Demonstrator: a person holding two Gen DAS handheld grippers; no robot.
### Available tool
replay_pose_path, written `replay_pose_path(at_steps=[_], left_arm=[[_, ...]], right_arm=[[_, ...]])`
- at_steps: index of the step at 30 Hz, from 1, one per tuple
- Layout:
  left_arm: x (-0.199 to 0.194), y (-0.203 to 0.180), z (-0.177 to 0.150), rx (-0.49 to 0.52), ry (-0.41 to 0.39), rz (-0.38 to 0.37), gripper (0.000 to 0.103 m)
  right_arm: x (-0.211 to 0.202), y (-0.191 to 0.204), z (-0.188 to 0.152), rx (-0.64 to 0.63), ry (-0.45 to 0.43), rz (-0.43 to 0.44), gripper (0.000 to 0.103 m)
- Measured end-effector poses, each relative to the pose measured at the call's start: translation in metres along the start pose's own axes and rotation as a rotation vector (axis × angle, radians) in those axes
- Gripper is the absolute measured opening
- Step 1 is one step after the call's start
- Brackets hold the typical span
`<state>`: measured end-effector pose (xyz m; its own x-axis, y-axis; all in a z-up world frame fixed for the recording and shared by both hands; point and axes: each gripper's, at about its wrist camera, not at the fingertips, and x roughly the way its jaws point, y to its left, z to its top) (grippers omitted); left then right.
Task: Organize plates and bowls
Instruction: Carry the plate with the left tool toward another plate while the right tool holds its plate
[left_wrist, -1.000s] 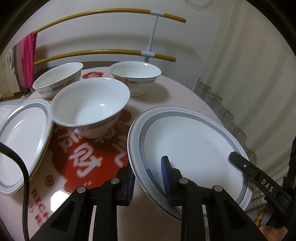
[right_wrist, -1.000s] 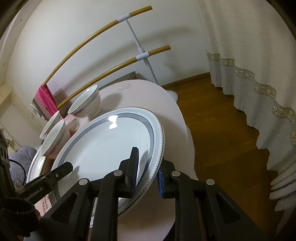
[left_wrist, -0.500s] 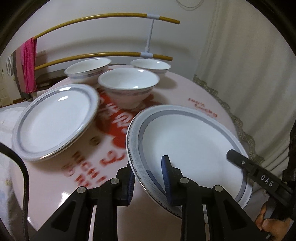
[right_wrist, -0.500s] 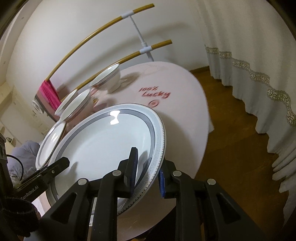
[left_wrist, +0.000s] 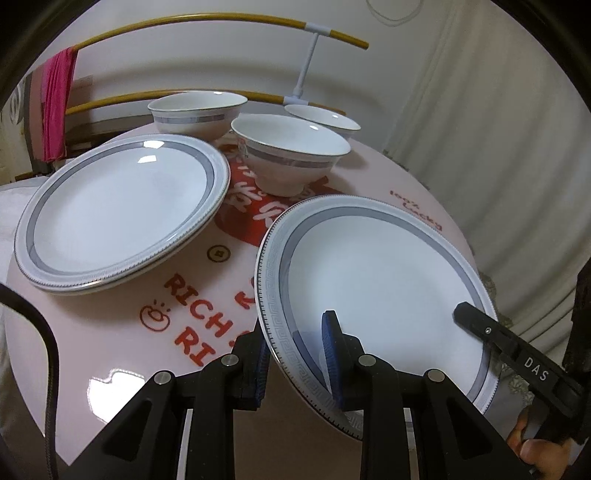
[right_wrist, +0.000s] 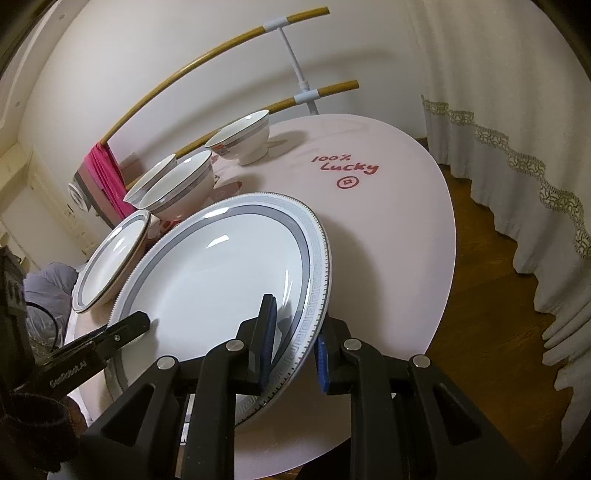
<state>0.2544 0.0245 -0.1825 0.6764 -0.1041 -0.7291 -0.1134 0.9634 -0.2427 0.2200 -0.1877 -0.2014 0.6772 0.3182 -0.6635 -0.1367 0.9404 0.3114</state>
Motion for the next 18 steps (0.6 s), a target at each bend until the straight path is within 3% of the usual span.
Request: replay_pose_path(at_steps=[9,18], left_arm=[[0.010,0.008,0.008,-0.004,0.005,-0.041,0.023],[0.001,0.009,0.008,0.029,-0.046,-0.038,0.018]], right_arm=[[0.001,-0.003,0.001,0.015,-0.011,0.013,0.018],[-0.001,0.000,-0.001,-0.001,-0.016,-0.002,0.019]])
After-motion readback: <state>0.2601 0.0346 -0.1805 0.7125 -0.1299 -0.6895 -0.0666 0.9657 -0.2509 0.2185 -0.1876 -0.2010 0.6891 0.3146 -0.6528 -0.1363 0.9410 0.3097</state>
